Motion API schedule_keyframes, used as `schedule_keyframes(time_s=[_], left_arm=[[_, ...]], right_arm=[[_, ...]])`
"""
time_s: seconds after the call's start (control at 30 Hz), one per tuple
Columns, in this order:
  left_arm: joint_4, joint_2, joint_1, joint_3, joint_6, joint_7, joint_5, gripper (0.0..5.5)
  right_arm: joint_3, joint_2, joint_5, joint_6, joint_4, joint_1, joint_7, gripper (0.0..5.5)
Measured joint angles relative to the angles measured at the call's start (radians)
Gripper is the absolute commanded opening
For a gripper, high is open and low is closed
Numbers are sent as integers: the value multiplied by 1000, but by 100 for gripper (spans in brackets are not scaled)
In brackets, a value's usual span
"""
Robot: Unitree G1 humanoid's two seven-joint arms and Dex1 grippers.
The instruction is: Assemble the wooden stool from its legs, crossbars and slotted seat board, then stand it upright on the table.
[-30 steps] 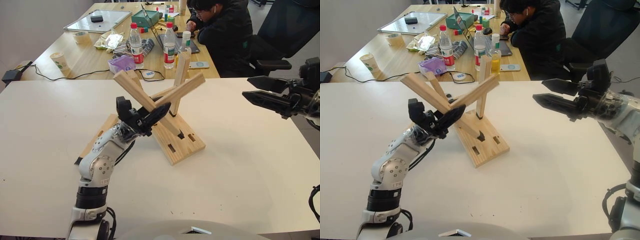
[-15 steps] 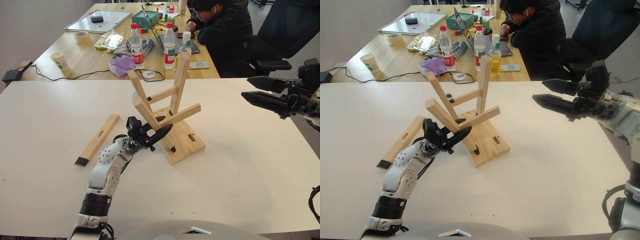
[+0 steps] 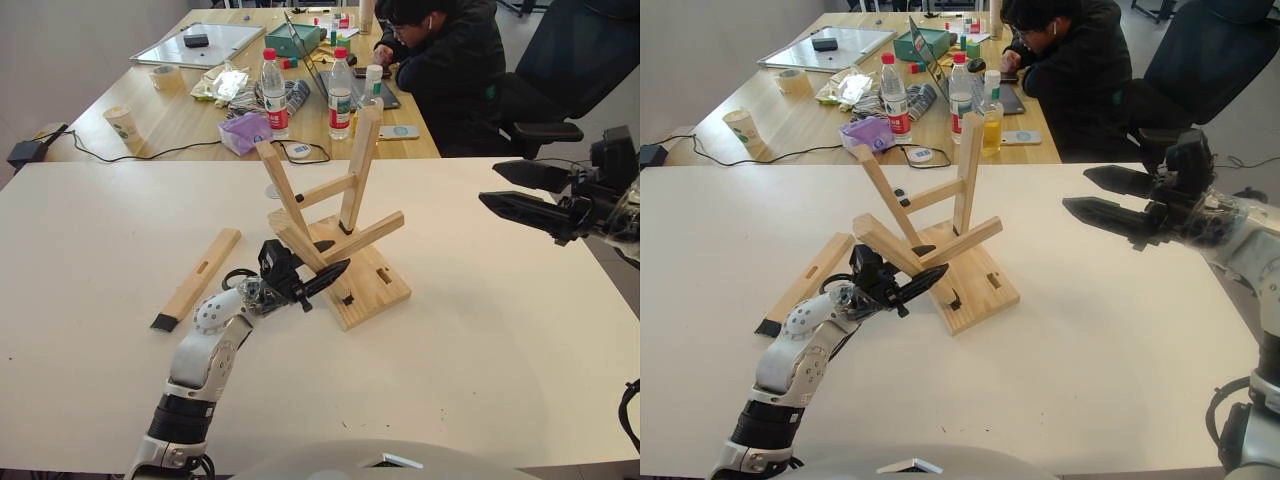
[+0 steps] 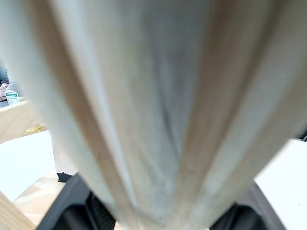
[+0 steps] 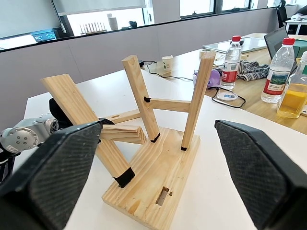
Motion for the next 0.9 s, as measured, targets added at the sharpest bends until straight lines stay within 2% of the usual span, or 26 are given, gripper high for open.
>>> schedule_keyframes(time_s=[0.37,0.47,0.9], left_arm=[[-110,62,1,1,148,47,-24,205],[-107,74,-1,2,143,34,-22,204],[-37,101,-40,-15,43,32,51,203]], right_arm=[[-35,1,7,0,-40,49,-22,433],[-44,34,24,-1,-52,57,-30,433],[-50,34,24,-1,-59,76,-31,433]])
